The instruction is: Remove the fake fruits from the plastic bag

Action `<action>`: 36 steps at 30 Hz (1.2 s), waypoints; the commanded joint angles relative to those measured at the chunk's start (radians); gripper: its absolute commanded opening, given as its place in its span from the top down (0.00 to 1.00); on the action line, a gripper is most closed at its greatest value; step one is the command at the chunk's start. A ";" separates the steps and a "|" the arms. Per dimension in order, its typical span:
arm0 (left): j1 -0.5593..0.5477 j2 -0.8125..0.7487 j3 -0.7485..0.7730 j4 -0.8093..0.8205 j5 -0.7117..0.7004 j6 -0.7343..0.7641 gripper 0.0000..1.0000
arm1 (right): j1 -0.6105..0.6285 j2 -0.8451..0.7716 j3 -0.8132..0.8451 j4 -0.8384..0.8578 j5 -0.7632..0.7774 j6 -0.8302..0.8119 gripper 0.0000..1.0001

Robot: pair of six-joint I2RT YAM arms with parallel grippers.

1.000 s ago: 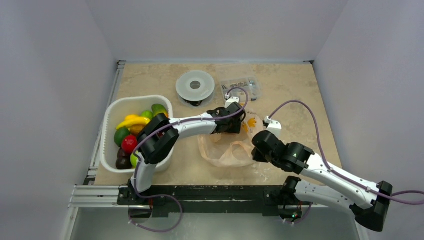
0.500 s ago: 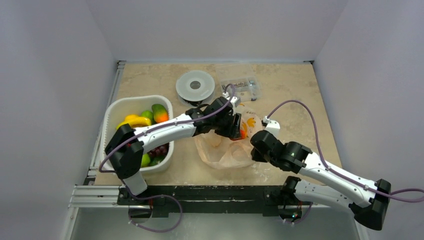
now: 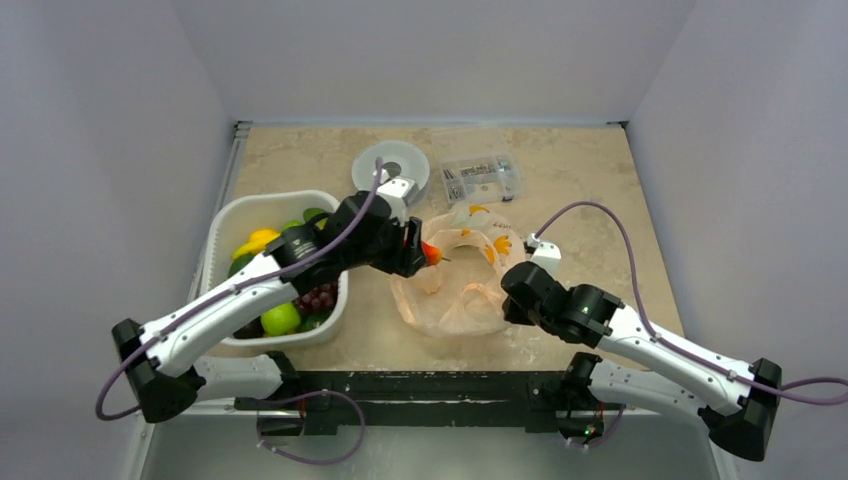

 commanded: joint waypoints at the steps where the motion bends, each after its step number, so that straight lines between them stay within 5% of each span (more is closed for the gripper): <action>1: 0.044 -0.157 -0.063 -0.122 -0.195 0.060 0.86 | 0.003 -0.016 -0.006 0.020 0.027 0.015 1.00; 5: 0.106 -0.268 -0.111 -0.209 -0.284 0.039 0.87 | 0.003 -0.017 0.003 0.013 0.032 0.018 1.00; 17: 0.128 -0.401 -0.092 -0.561 -0.906 -0.209 0.93 | 0.003 0.007 0.024 0.025 0.034 0.002 1.00; 23: 0.139 -0.375 -0.126 -0.632 -0.994 -0.341 0.73 | 0.003 0.019 0.042 0.041 0.047 -0.010 1.00; 32: 0.154 -0.306 -0.190 -0.630 -1.028 -0.444 0.65 | 0.003 0.020 0.052 0.030 0.061 -0.019 1.00; 36: 0.156 -0.294 -0.201 -0.625 -0.985 -0.470 0.34 | 0.003 0.011 0.050 0.025 0.064 -0.014 1.00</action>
